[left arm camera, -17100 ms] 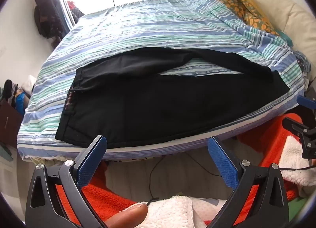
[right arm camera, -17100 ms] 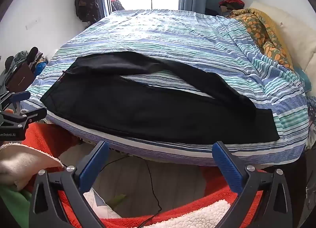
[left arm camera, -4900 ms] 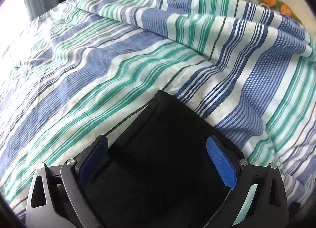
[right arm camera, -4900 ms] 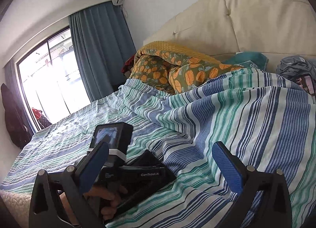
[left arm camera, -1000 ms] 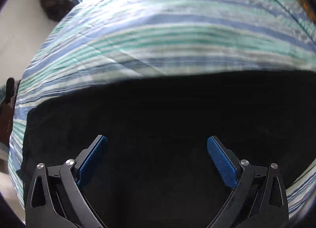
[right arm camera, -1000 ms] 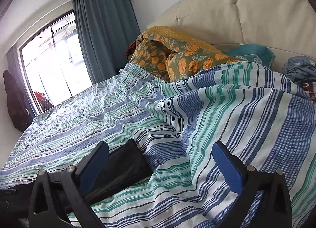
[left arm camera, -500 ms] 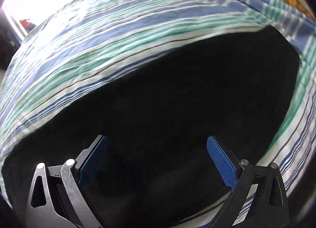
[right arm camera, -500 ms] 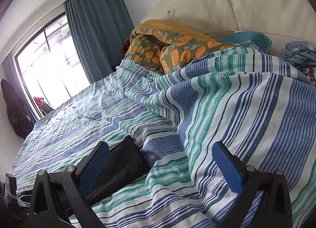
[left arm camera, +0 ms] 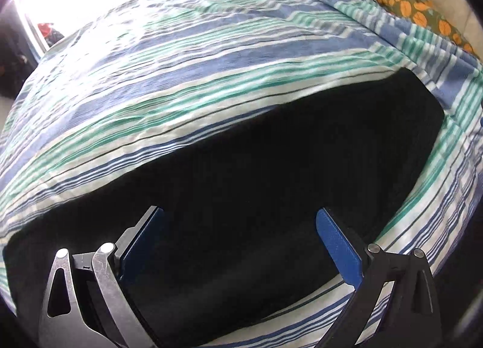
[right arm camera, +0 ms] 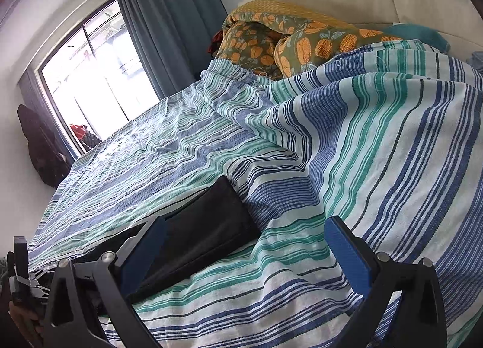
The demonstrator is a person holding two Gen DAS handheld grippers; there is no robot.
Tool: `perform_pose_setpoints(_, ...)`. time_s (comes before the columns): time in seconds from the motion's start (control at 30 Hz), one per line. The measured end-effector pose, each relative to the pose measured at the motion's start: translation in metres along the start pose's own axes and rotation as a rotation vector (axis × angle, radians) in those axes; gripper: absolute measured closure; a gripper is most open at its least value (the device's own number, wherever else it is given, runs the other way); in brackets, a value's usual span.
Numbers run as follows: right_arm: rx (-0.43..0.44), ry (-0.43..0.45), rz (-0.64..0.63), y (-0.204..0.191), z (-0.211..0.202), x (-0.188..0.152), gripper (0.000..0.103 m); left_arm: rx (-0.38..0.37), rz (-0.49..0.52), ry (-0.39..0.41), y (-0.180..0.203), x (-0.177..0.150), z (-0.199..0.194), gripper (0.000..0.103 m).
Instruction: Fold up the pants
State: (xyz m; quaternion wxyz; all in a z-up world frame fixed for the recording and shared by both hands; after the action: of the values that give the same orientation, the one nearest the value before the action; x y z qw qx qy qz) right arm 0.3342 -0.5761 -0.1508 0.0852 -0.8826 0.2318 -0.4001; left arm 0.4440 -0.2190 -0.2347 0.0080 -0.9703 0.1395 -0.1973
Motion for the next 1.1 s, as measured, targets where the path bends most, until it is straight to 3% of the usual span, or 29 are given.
perform_pose_setpoints(0.23,0.004,-0.013,0.004,-0.005,0.008,-0.003,0.0,0.155,-0.401,0.026,-0.16,-0.05,-0.01,0.002)
perform_pose_setpoints(0.37,0.01,-0.029,-0.031,-0.02,0.016,-0.007,0.0,0.132,-0.607,-0.033,-0.221,-0.101,0.017,0.002)
perform_pose_setpoints(0.43,0.015,-0.04,-0.052,-0.027,0.021,-0.01,0.0,0.132,-0.603,-0.027,-0.23,-0.116,0.03,0.002)
perform_pose_setpoints(0.53,0.023,-0.053,-0.076,-0.038,0.028,-0.013,0.0,0.153,-0.537,0.002,-0.221,-0.117,0.03,0.001)
perform_pose_setpoints(0.67,0.066,-0.033,-0.109,-0.061,0.03,-0.009,0.0,0.163,-0.535,0.023,-0.224,-0.124,0.027,0.001)
perform_pose_setpoints(0.73,0.134,-0.023,-0.149,-0.085,0.029,-0.009,0.0,0.174,-0.532,0.036,-0.225,-0.128,0.025,0.001)
perform_pose_setpoints(0.83,0.341,-0.138,-0.166,-0.136,0.049,-0.03,0.0,0.187,-0.528,0.049,-0.225,-0.13,0.023,0.001)
perform_pose_setpoints(0.9,0.463,-0.26,-0.14,-0.163,0.07,-0.056,0.0,0.186,-0.528,0.051,-0.224,-0.126,0.026,0.001)
perform_pose_setpoints(1.0,0.527,-0.384,-0.019,-0.169,0.104,-0.082,0.0,0.188,-0.526,0.051,-0.225,-0.125,0.025,0.001)
perform_pose_setpoints(1.07,0.531,-0.373,0.106,-0.149,0.118,-0.08,0.002,0.188,-0.527,0.051,-0.226,-0.125,0.025,0.001)
perform_pose_setpoints(1.1,0.538,-0.338,0.173,-0.135,0.118,-0.071,0.007,0.187,-0.527,0.052,-0.226,-0.125,0.025,0.001)
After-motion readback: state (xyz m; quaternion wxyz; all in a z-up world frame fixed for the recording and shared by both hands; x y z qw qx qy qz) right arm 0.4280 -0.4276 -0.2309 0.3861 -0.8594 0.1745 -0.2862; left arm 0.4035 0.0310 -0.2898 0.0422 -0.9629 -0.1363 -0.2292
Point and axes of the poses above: each gripper's, at about its wrist camera, not at the fingertips, and z roughly the way its jaws point, y to its right, x to its top, the point moved 10 cm from there along z, roughly the way its jaws point, and after that the axes turned 6 degrees about -y, right-handed, at the moved point
